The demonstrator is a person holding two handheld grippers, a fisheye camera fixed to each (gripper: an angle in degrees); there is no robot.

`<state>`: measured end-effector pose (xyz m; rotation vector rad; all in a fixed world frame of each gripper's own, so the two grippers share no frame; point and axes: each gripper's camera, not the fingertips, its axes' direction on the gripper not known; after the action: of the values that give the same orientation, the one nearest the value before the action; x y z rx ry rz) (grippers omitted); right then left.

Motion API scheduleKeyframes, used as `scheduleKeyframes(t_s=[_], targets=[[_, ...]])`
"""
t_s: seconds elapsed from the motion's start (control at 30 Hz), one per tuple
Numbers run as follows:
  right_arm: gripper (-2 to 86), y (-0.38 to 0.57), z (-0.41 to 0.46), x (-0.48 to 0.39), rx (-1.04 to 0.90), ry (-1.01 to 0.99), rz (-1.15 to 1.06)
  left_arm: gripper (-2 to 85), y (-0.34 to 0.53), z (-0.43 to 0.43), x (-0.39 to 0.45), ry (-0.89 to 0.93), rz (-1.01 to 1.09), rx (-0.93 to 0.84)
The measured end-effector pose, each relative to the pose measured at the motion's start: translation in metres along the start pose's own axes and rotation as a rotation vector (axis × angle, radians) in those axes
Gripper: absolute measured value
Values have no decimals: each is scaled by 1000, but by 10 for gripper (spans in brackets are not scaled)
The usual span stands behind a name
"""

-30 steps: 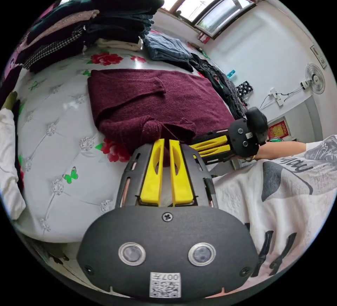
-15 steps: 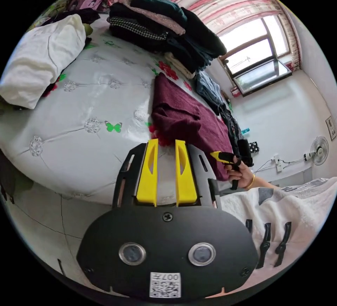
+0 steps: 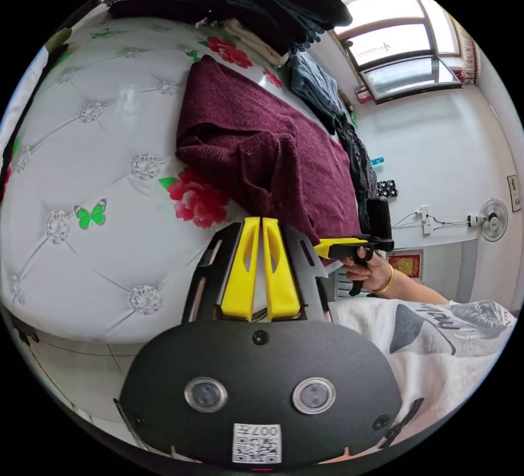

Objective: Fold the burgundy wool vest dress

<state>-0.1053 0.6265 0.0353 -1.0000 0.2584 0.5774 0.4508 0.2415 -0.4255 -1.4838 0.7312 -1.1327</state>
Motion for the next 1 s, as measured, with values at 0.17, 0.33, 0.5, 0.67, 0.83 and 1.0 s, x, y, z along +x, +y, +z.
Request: scheduleKeyframes(t_s=[0.17, 0.33, 0.5, 0.67, 0.83, 1.0], targets=[[9, 9, -3, -8, -58, 72, -92, -9, 62, -38, 13, -126, 32, 13], [25, 23, -41, -17, 29, 169, -135, -9, 121, -32, 17, -257, -69, -53], [31, 37, -80, -2, 160, 277, 20, -5, 150, -14, 13, -446, -103, -160], [33, 28, -97, 2, 180, 239, 81, 45, 147, -48, 17, -272, -66, 89], [9, 18, -85, 6, 7, 283, 113, 6, 119, -25, 14, -252, -39, 6], [2, 40, -126, -24, 138, 314, -27, -8, 132, -36, 49, -380, 74, 35]])
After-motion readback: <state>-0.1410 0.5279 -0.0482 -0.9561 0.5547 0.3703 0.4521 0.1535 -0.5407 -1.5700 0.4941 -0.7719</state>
